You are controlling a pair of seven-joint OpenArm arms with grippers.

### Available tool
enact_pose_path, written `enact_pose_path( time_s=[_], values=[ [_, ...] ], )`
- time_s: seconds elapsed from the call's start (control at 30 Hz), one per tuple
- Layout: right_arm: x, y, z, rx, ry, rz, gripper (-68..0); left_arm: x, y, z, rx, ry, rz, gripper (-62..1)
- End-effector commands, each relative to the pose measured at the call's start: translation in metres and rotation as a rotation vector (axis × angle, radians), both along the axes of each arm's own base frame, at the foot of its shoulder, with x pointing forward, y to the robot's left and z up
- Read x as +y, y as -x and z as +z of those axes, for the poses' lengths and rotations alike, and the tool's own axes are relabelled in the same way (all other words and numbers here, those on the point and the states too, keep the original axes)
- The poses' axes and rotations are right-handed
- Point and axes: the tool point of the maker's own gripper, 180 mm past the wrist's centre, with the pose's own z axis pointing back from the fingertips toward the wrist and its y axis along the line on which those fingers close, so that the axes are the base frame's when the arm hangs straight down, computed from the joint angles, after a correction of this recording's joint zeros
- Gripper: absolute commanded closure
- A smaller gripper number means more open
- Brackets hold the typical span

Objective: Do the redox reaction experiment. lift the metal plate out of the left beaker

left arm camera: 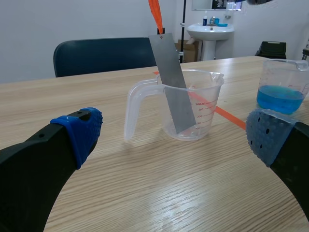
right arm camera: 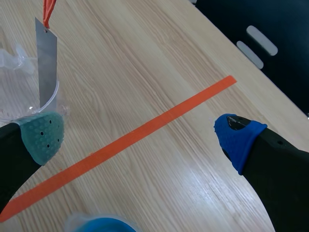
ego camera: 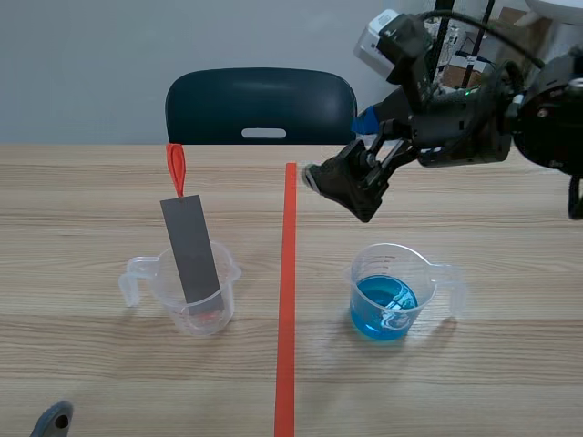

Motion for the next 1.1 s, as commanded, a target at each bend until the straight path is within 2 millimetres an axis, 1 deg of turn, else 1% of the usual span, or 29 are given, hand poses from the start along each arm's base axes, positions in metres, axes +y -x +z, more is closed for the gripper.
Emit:
enact_pose_path(
  time_s=[0.0, 0.1, 0.17, 0.33, 0.53, 0.6, 0.73, 0.9, 1.07],
  values=[
    [0.004, -0.010, 0.009, -0.018, -0.017, -0.008, -67.9, 0.004, 0.000, 0.011, -0.051, 0.015, 0.005, -62.3],
    [0.013, -0.013, 0.002, 0.002, -0.031, -0.008, -67.9, 0.004, 0.000, 0.011, -0.051, 0.015, 0.005, -62.3],
    [0.020, -0.014, 0.001, 0.006, -0.043, -0.002, -67.9, 0.004, 0.000, 0.011, -0.051, 0.015, 0.005, -62.3],
    [0.042, -0.014, 0.005, 0.003, -0.063, 0.036, -67.9, 0.004, 0.000, 0.011, -0.051, 0.015, 0.005, -62.3],
    [0.072, -0.004, 0.011, 0.022, -0.129, 0.111, -67.9, 0.004, 0.000, 0.011, -0.051, 0.015, 0.005, -62.3],
    [0.078, -0.002, 0.011, 0.028, -0.140, 0.121, -67.9, 0.004, 0.000, 0.011, -0.051, 0.015, 0.005, -62.3],
    [0.083, -0.002, 0.005, 0.038, -0.152, 0.123, -67.9, 0.004, 0.000, 0.011, -0.051, 0.015, 0.005, -62.3],
    [0.082, -0.008, -0.001, 0.048, -0.168, 0.106, -67.9, 0.004, 0.000, 0.011, -0.051, 0.015, 0.005, -62.3],
    [0.087, -0.013, -0.001, 0.047, -0.180, 0.104, -67.9, 0.004, 0.000, 0.011, -0.051, 0.015, 0.005, -62.3]
  ],
)
